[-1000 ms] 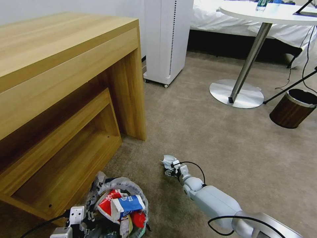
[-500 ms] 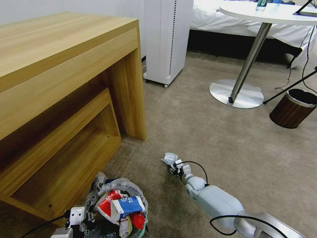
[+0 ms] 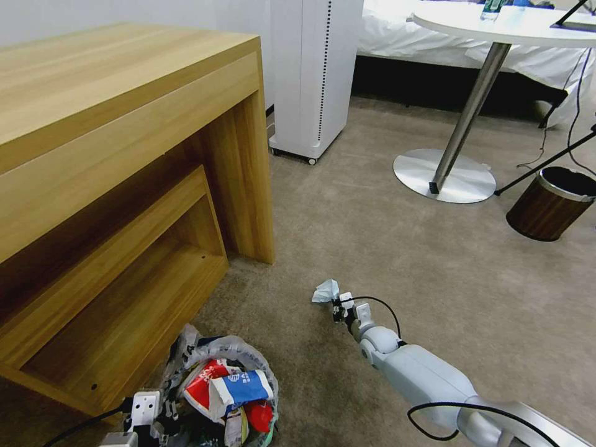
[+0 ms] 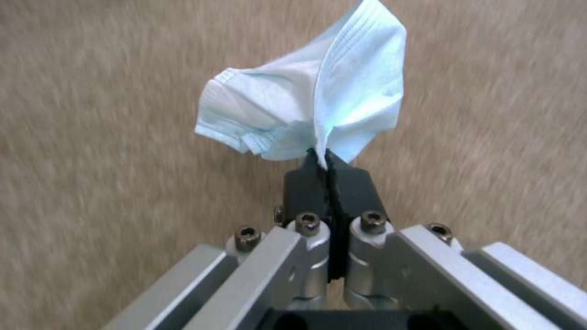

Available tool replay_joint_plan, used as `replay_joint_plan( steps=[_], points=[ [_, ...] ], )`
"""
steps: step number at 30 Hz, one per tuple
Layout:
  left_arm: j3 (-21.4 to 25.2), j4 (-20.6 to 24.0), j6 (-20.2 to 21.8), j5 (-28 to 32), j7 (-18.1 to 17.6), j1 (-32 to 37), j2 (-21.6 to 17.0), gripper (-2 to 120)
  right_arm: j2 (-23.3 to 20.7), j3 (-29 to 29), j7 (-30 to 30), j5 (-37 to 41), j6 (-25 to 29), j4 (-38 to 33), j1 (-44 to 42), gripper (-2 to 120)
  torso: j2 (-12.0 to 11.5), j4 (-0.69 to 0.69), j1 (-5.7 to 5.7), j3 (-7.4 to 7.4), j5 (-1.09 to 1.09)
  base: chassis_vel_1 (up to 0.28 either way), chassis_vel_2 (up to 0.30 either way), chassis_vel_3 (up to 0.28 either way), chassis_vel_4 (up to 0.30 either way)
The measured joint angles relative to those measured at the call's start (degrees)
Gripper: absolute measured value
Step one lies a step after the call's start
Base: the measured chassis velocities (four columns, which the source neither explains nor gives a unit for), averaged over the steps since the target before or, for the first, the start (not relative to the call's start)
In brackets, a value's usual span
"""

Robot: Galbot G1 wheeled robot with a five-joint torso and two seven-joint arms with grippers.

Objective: Pick up the trash bin and place the garbage on the floor into it.

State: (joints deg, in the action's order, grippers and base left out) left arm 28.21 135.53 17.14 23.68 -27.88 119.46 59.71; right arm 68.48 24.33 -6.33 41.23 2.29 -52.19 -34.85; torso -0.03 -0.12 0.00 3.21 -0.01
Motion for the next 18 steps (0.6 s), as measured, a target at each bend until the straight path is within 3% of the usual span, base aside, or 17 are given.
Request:
replay_joint_plan(
  steps=[5,11,12,14,15,17,18],
  points=[
    [0.21,0.07,-0.04,0.10,0.10,0.06,-0.17,0,-1.31,-0.61,0.38,0.71,0.40,-2.72,-0.01,0,0.00,0.00,0.00,0.00,0.02,0.000,0.000,0.000,0.000],
    [1.34,1.58,-0.14,3.26,-0.05,-1.02,-1.82,0,-10.70,-1.53,0.92,5.79,0.39,-21.08,1.04,0,0.01,-0.01,0.00,0.00,-0.01,0.000,0.000,0.000,0.000],
    [1.34,1.58,-0.14,3.26,-0.05,-1.02,-1.82,0,-10.70,-1.53,0.92,5.79,0.39,-21.08,1.04,0,0.01,-0.01,0.00,0.00,-0.01,0.000,0.000,0.000,0.000],
    [1.56,1.70,-0.14,4.21,-0.34,-1.55,-2.57,0,-15.34,-0.45,4.71,6.70,1.31,-30.90,1.72,0,0.01,-0.01,0.00,0.00,-0.02,0.000,0.000,0.000,0.000],
    [1.56,1.70,-0.14,4.21,-0.34,-1.55,-2.57,0,-15.34,-0.45,4.71,6.70,1.31,-30.90,1.72,0,0.01,-0.01,0.00,0.00,-0.02,0.000,0.000,0.000,0.000],
    [1.51,1.72,-0.07,4.98,-0.31,-2.12,-2.94,0,-18.60,1.46,12.93,7.55,4.62,-37.39,2.63,0,0.01,-0.01,0.00,0.00,0.00,0.000,0.000,0.000,0.000],
    [1.26,1.48,0.33,5.37,-0.27,-3.08,-3.10,0,-21.54,5.17,23.12,7.80,8.35,-43.61,4.42,0,0.01,-0.01,0.00,-0.01,-0.01,0.000,0.000,0.000,0.000]
  ],
)
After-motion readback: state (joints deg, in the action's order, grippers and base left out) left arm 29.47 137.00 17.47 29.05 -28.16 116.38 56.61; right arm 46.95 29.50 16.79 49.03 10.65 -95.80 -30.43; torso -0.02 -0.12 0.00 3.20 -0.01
